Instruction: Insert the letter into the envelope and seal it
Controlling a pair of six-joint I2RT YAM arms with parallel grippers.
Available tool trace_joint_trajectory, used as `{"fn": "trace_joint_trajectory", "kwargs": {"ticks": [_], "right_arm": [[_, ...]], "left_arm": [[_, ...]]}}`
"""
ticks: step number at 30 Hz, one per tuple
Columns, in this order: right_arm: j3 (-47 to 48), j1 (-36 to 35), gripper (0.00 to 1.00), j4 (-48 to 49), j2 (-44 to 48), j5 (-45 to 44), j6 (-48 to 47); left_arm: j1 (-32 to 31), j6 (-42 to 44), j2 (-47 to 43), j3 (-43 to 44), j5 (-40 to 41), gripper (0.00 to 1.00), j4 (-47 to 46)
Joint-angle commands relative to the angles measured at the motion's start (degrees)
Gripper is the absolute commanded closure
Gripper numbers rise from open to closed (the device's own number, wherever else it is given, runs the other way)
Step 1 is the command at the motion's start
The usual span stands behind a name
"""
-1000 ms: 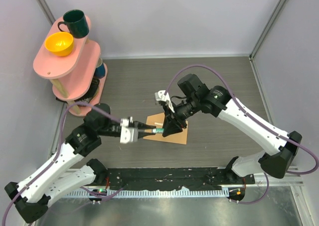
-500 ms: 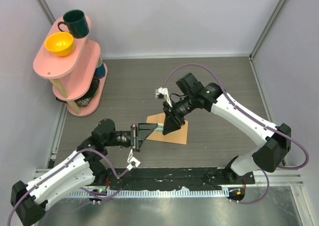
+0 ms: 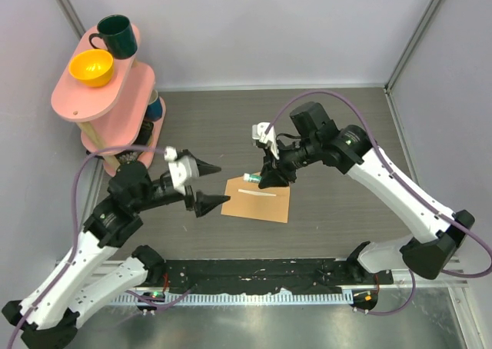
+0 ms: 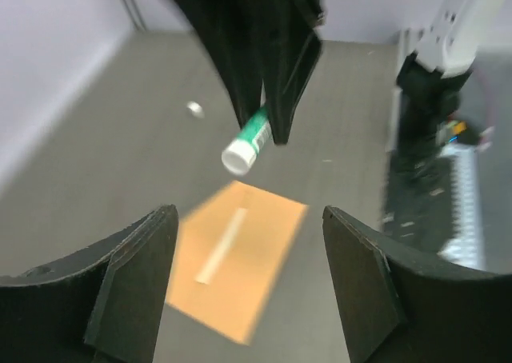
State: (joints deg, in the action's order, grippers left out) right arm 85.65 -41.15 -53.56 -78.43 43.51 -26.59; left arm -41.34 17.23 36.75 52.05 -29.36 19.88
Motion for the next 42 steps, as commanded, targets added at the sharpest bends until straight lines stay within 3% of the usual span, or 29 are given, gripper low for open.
{"fn": "trace_joint_trajectory", "kwargs": {"ticks": [1,2,3,6,10,18,27,32,42], "right_arm": [[0.48,-0.69,0.99,0.83,3.99,-6.93,-6.36],[1.62,-1.13,0.99,-0.13,3.9,-8.51,-6.81],[2.32,-1.48,0.99,-0.66,3.82,-9.31,-7.24],[4.26,-2.88,0.99,-2.68,3.64,-10.54,-7.25],[5.4,-4.2,0.99,-3.48,3.2,-10.99,-6.38],[3.3,-6.14,0.99,-1.99,3.99,-11.51,-4.61],[3.3,-7.46,0.99,-1.46,3.99,-11.43,-4.17],[3.56,-8.77,0.99,-1.37,3.64,-13.27,-4.87],[4.53,-10.27,0.99,-1.81,3.55,-15.55,-4.87]], "left_arm": [[10.28,-54.97,6.04,-3.87,-15.6,0.26,-10.88],[11.45,-63.81,8.83,-5.11,-19.46,0.28,-19.44],[12.33,-67.64,9.65,-5.29,-19.59,0.28,-21.01],[12.69,-66.46,12.27,-2.4,-19.32,0.31,-23.65],[12.69,-72.16,16.51,-1.42,-23.27,0.32,-28.66],[12.6,-72.43,14.49,-6.17,-22.14,0.37,-28.32],[12.43,-72.6,17.65,-6.61,-22.58,0.36,-26.73],[10.76,-75.33,18.35,-5.65,-23.28,0.48,-29.2],[9.53,-74.63,18.44,-7.23,-23.63,0.56,-28.32]]}}
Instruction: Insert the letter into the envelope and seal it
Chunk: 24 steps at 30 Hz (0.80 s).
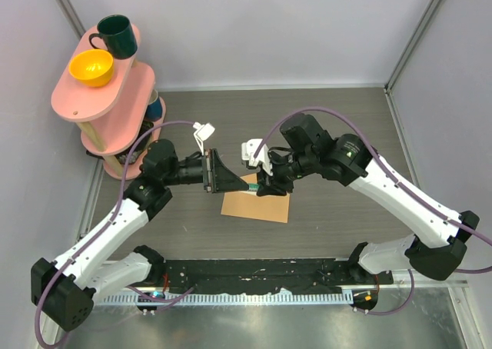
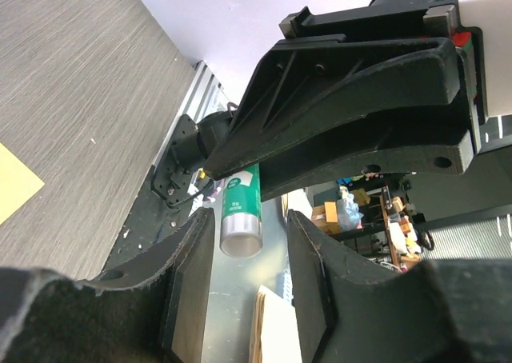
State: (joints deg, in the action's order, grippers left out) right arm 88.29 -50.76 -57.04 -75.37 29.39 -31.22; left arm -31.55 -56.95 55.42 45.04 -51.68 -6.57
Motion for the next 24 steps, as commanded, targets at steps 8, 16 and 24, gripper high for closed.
{"fn": "trace_joint_trajectory", "kwargs": {"ticks": [8,16,24], "right_arm": [[2.59,-0.92,0.99,0.61,-0.12,-0.83,0.81],[2.42,-0.92,0.99,0.08,-2.94,10.67,11.32],[-2.77,-0.74,0.99,6.85,-4.34,22.02,22.87]], "left_arm": [[-0.27,2.8,-1.8,-0.29,-2.2,0.77,-1.07],[-1.93,49.55,-10.5,-1.19,-6.32,0.94,5.56],[-7.47,123.6,-21.48,-6.88,0.78,1.0,20.63]]}}
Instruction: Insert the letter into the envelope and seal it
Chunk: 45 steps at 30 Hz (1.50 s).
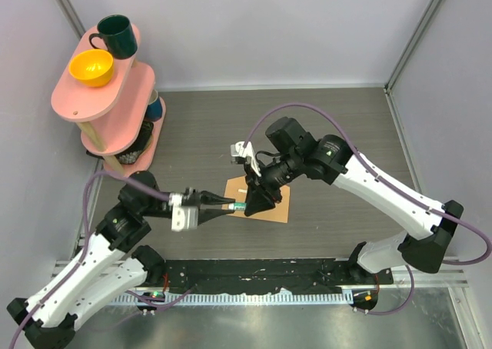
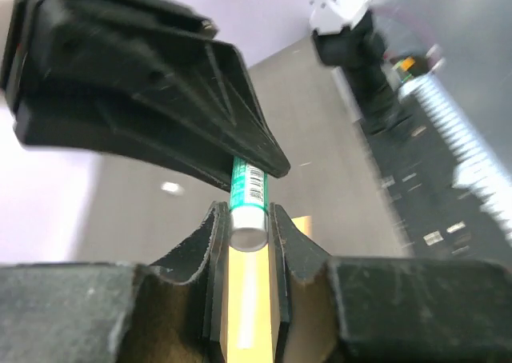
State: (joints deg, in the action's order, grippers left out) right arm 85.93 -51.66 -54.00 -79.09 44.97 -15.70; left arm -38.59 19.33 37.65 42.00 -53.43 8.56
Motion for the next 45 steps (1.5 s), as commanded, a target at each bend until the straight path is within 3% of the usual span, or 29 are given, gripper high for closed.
{"fn": "trace_joint_trajectory", "kwargs": {"ticks": [1,2,5,6,8,10,12,13,15,16,17,18,19,20,22,23,25,26,29,30,33,36,45], "right_arm": [[-0.5,0.07,0.99,3.99,-0.8,6.79,7.88],[-0.67,0.15,0.99,4.16,-0.89,7.32,8.84],[-2.25,0.33,0.99,4.69,-1.07,9.08,10.51],[-2.87,0.42,0.99,4.6,-1.07,9.34,10.69],[-3.4,0.42,0.99,4.78,-0.72,10.13,11.31],[-4.1,0.51,0.99,4.69,-0.19,10.4,11.92],[-4.37,0.68,0.99,4.6,0.16,10.23,12.01],[-4.54,0.86,0.99,4.6,0.51,10.14,12.01],[-4.02,1.56,0.99,4.52,0.86,9.26,11.66],[-3.84,2.52,0.99,4.34,1.21,8.74,11.05],[-3.67,3.49,0.99,4.25,1.74,7.95,10.7],[-3.32,4.45,0.99,4.08,2.27,7.59,10.52],[-3.31,5.51,0.99,4.08,2.71,7.15,9.91],[-3.23,7.6,0.99,4.08,3.93,6.63,9.21],[-2.88,8.76,0.99,3.81,5.08,3.64,7.02],[-2.61,9.2,0.99,3.99,5.78,2.15,5.09],[-2.08,9.21,0.99,5.74,7.28,-1.54,3.76],[-2.17,9.12,0.99,6.88,7.63,-2.42,3.14],[-1.74,9.03,0.99,8.99,8.25,-3.75,0.51],[-1.47,8.77,0.99,9.08,8.16,-4.01,-0.11],[-0.41,8.16,0.99,8.65,7.72,-4.89,-2.57],[0.38,6.49,0.99,8.65,7.72,-6.82,-4.76],[1.08,1.3,0.99,9.26,7.63,-11.83,-7.14]], "left_arm": [[-0.44,54.68,-5.11,-4.98,2.89,1.0,5.42],[-0.44,65.37,-5.74,-7.35,3.15,1.0,5.16],[-0.44,78.19,-7.06,-14.45,3.24,1.0,-4.21],[-0.44,85.19,-6.54,-16.32,3.42,1.0,-12.34],[-0.44,90.07,-3.82,-20.35,4.65,1.0,-23.95],[-0.44,91.23,-2.15,-21.6,5.26,0.98,-29.89],[-0.44,90.97,-1.7,-21.7,6.49,0.89,-32.55],[-0.44,88.8,-2.22,-21.43,6.93,0.72,-32.12],[-0.44,84.41,-5.99,-19.86,9.65,0.56,-26.34],[-0.44,79.85,-7.75,-18.63,11.4,0.51,-21.18],[-0.35,76.42,-10.03,-13.4,12.81,0.48,-4.85],[-0.35,72.2,-11.79,-9.6,14.91,0.44,3.31],[-0.35,60.76,-11.29,-5.91,16.15,0.38,10.01],[-0.35,54.73,-10.5,0.65,17.64,0.37,18.43],[-0.17,40.86,-6.02,7.53,23.97,0.37,21.75],[-0.08,27.73,-4.62,9.66,25.38,0.37,24.11],[1.14,15.44,-0.67,14.31,23.04,0.37,26.07],[1.67,1.38,0.31,14.95,21.8,0.37,23.9],[3.25,-18.56,2.34,14.61,16.79,0.35,14.44],[3.34,-29.33,2.69,14.34,15.91,0.34,11.86],[4.04,-47.3,5.15,12.32,13.27,0.34,2.28],[5.01,-56.82,6.91,10.3,11.6,0.34,-5.72],[5.01,-69.25,12.0,6.34,8.96,0.4,-16.02]]}}
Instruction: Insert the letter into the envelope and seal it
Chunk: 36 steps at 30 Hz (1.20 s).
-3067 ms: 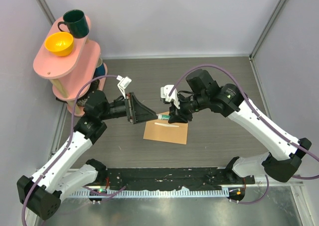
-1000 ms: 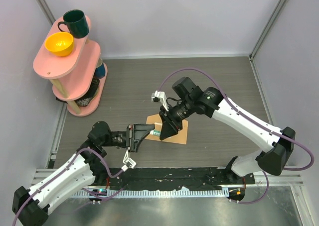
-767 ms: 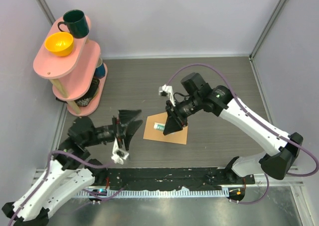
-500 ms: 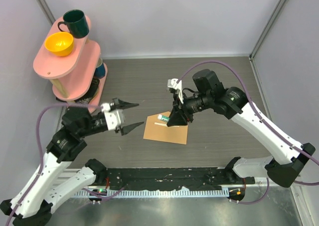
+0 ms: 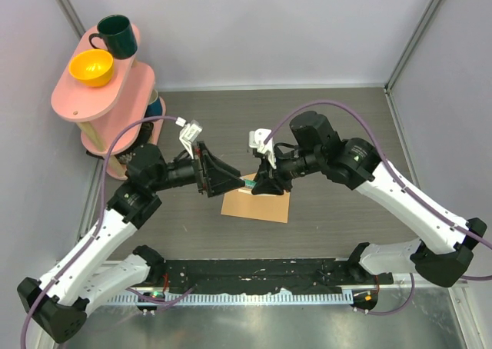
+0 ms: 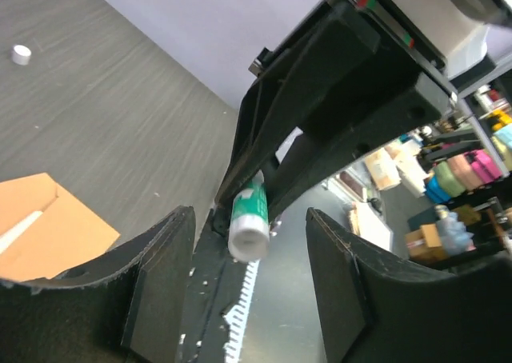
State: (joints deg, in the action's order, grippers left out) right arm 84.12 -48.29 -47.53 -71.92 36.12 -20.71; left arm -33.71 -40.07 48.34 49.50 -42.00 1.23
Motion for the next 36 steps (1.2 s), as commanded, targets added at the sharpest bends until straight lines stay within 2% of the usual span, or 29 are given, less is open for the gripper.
{"fn": "trace_joint_trajectory", "kwargs": {"ticks": [1,12,21,25,30,32,34,36], "right_arm": [[3.07,-2.5,0.99,2.79,0.38,-3.59,-2.06],[0.96,-4.44,0.99,9.73,1.08,-9.13,-0.56],[0.79,-6.55,0.99,10.44,0.55,-10.54,-2.84],[0.44,-6.9,0.99,11.75,0.81,-12.39,-2.67],[-0.27,-6.9,0.99,11.67,1.87,-15.37,-2.76],[-0.36,-6.9,0.84,9.48,1.87,-17.47,-2.32],[-0.18,-6.82,0.64,6.42,1.35,-19.33,-2.23],[-0.44,-6.81,0.6,5.08,1.61,-19.6,-2.58]], "left_arm": [[0.14,-10.54,1.76,-1.16,-2.82,0.41,-9.23],[0.14,-14.41,4.05,-4.49,-3.26,0.5,-9.93],[0.14,-21.44,6.5,-6.08,-2.73,0.57,-15.81],[0.14,-23.99,8.26,-6.25,-3.97,0.7,-17.58],[0.23,-23.57,7.57,-7.13,-5.46,0.95,-21.01],[0.32,-19.88,6.77,-6.09,-5.55,1.0,-19.44],[0.75,-17.77,6.25,-5.38,-5.46,1.0,-16.1],[1.37,-16.97,5.89,-5.29,-5.37,1.0,-15.65]]}}
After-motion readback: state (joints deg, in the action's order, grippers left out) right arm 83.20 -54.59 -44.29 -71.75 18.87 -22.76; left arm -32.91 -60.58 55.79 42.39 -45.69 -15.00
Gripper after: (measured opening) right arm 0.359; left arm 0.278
